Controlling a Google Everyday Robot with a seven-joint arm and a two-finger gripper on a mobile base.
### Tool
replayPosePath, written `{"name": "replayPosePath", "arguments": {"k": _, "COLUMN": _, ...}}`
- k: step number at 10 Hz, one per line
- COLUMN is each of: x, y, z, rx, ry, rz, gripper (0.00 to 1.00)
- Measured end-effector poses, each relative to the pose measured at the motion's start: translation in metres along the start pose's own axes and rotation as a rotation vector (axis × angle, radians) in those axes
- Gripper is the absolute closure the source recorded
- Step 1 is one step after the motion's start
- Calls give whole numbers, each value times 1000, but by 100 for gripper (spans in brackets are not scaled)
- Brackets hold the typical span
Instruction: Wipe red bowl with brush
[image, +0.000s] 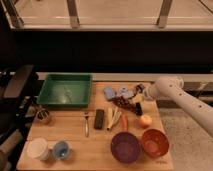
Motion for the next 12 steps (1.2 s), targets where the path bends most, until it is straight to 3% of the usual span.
{"name": "replayPosePath", "arguments": {"k": 5, "x": -16, "y": -10, "z": 29, "rx": 72, "ry": -63, "rz": 1, "gripper": 35}}
{"name": "replayPosePath", "arguments": {"k": 10, "x": -17, "y": -22, "z": 59, "rx": 129, "ry": -44, "rz": 1, "gripper": 35}}
{"name": "replayPosePath", "arguments": {"k": 12, "x": -14, "y": -23, "z": 69, "rx": 120, "ry": -34, "rz": 5, "gripper": 42}}
